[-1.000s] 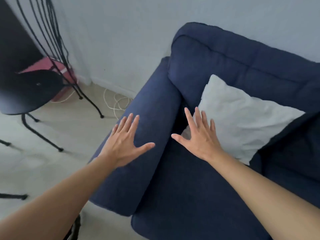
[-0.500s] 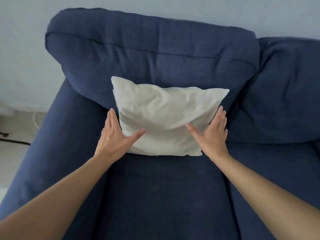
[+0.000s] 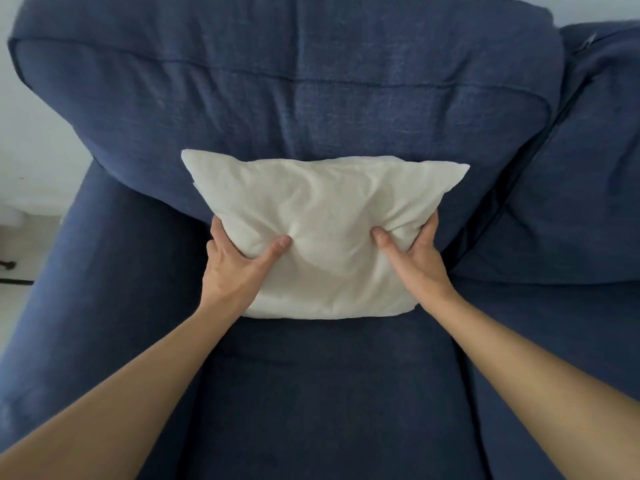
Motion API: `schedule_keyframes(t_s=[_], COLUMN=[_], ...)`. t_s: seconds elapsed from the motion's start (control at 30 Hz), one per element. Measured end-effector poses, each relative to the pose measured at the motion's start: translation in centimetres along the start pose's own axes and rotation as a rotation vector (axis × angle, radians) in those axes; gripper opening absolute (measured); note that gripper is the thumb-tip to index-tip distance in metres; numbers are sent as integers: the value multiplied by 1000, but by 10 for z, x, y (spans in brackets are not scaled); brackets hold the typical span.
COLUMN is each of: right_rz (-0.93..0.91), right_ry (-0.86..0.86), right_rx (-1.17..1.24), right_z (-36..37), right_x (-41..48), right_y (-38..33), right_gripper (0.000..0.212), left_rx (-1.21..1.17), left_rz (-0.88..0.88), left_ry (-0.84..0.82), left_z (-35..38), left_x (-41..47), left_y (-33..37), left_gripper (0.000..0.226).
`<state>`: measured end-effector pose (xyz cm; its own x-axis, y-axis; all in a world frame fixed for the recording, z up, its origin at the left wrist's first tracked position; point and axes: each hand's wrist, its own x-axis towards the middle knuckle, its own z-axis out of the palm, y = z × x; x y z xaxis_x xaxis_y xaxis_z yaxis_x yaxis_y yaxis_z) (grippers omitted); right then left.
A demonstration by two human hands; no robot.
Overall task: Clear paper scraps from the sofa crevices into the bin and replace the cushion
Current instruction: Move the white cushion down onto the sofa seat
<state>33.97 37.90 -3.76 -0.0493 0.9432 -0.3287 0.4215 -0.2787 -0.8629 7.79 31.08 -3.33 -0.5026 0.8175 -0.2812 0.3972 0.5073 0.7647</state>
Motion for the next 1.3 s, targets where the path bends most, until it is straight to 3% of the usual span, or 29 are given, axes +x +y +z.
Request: schedule_keyframes(t_s=[0.2,0.37,0.6,0.83,1.03,1.13,1.3], right_rz=[33,204,433,446,489,436,74], right_ry=[16,-49,-115,-147,-199,-125,177], right_rx=[-17,-70,-194,-361,-493,-620,-660], right_z=[-25,-30,-8,14,22,22,36], right_x=[-69,-146,-201,-192,-185,-184,-148], right_y=[3,52,114,148,163,160,124], right_gripper=[99,81,94,96,97,104,94], left_rx=[62,166,288,362,408,427,526], left_rz=[-107,-286,-441,-489,-490,-487,-268], left_ry=[-33,-102,-177,-242,-297,-277,-94], left_z=[-13,-11,5,18,24,20,8], left_x=[-63,-131,-180,-174,-166,-161,-111], left_y=[-7,-52,-107,-143,-153,-150,-127], left_gripper=[108,98,99,122,124,130,123])
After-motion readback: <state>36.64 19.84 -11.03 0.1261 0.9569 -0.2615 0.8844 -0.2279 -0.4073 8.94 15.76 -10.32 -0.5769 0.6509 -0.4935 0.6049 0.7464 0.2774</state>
